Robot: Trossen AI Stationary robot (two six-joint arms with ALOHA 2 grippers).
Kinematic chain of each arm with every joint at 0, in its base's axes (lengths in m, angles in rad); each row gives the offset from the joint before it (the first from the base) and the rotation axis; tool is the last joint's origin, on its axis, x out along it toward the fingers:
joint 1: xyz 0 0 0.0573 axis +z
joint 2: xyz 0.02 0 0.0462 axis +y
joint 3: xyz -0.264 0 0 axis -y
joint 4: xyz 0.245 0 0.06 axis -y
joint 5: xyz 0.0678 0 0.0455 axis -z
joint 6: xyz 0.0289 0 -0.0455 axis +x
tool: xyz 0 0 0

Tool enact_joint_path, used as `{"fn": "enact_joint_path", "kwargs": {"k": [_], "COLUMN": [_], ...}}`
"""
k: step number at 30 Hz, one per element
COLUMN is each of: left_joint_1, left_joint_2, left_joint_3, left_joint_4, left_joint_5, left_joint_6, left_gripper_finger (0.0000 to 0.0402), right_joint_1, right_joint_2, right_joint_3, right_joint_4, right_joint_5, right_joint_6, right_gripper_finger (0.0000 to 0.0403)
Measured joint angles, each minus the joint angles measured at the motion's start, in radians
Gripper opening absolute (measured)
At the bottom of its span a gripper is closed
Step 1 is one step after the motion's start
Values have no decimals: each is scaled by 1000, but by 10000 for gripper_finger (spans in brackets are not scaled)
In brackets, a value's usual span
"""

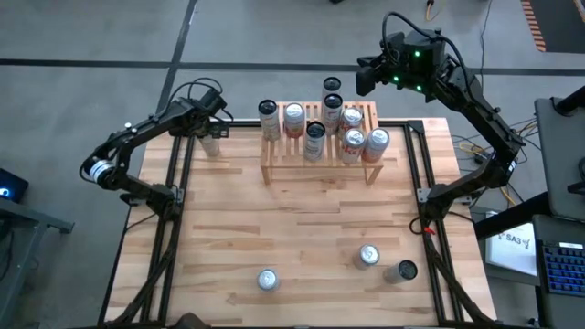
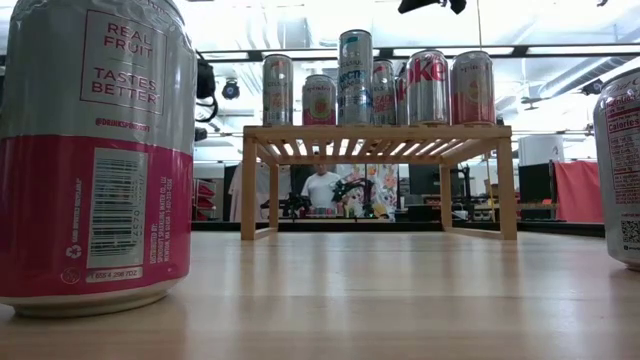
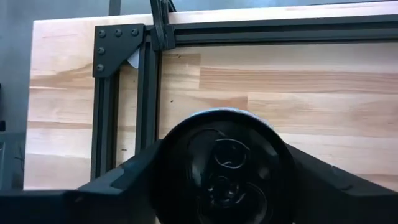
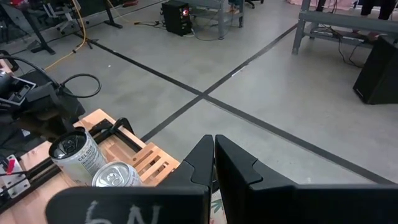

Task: Place canned beverage on shelf
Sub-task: Put the white and yellow soda can on the shelf aligned with the other white and yellow soda can

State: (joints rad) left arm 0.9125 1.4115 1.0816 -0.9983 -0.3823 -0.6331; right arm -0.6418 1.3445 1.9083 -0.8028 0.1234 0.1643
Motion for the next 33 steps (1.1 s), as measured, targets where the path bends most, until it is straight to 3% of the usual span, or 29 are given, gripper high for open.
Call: {"fn": "enact_joint_path", "kwargs": {"k": [5, 11, 16, 22, 33], "left_joint_1": [-20, -103, -260, -473, -739], "left_joint_2": [-22, -75, -90, -84, 15], "left_joint_3": [12, 144, 329, 550, 837], "left_joint_4": [-77, -225, -401, -575, -575], "left_joint_5": [7, -16, -113, -126, -105], "left_joint_6": [-8, -69, -186, -381, -468], "left_gripper_finger": [246, 246, 251, 253, 253], "right_joint_1": [0, 0, 0, 0, 0], "right_joint_2": [0, 0, 0, 0, 0], "right_joint_3": [0, 0, 0, 0, 0], "right_joint_4": [-7, -10, -28, -53, -65], "right_joint_5": [0, 0, 0, 0, 0], "right_joint_6": [-7, -20, -27, -47, -53], "right_gripper_finger": [9, 9, 9, 9, 9]}}
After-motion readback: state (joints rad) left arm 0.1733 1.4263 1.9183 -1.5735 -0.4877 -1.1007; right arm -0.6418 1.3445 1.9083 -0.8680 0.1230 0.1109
